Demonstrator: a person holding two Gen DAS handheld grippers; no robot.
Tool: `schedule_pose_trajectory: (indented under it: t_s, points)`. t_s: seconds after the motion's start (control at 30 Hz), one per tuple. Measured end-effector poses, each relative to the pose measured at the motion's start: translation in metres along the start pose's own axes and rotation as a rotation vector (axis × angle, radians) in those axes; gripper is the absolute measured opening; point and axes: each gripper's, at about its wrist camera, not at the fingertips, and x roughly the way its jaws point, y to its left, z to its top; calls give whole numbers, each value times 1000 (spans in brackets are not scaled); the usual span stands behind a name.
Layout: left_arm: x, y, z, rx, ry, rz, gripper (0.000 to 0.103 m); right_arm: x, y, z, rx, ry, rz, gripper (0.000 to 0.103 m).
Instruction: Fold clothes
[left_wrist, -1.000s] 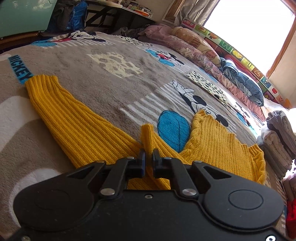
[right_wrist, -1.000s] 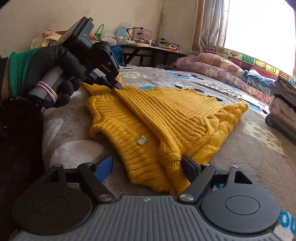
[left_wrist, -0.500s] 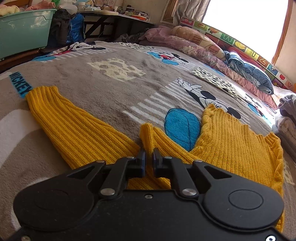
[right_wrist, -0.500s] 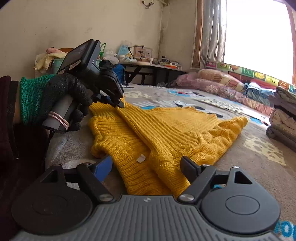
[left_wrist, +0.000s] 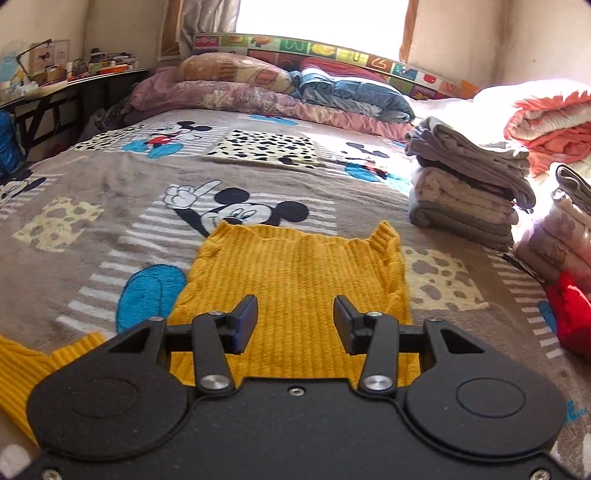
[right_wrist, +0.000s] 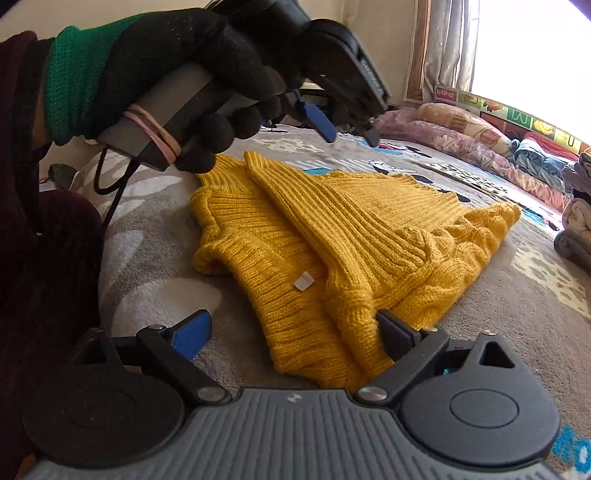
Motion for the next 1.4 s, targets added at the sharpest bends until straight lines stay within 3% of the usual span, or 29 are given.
schedule_pose_trajectory:
  t_s: [0.17, 0.33, 0.37, 0.5, 0.53, 0.57, 0.6, 0.83, 0.93, 1.17, 1.4]
  points:
    - [55, -43, 33, 56, 84, -103, 43, 0, -4, 1, 7, 17, 16, 95]
    - [104, -72, 49, 120, 148, -97, 43, 0, -6, -1, 21, 9, 27, 96]
    - [114, -73, 52, 127, 159, -86, 37, 0, -5, -2, 20, 4, 28, 97]
    - [149, -70, 61, 100, 215, -68, 30, 1, -6, -4, 24, -12, 32, 99]
    - [155, -67, 62, 88, 230, -76, 25, 1, -7, -5, 26, -14, 34, 99]
    - [161, -63, 64, 78, 243, -87, 14, 2, -7, -5, 28, -16, 36, 99]
    - [163, -58, 65, 54, 250, -104, 7, 2, -8, -6, 31, -18, 38, 100]
    - [175, 31, 40, -384, 204, -272, 6, 2, -9, -5, 38, -21, 50, 102]
    - [183, 48, 32, -470, 188, -325, 6, -2, -11, -7, 40, -23, 50, 102]
    - [195, 32, 40, -329, 220, -273, 7, -4, -15, -7, 49, -24, 57, 103]
    - [183, 25, 66, -262, 228, -272, 7, -6, -15, -7, 45, -24, 54, 103]
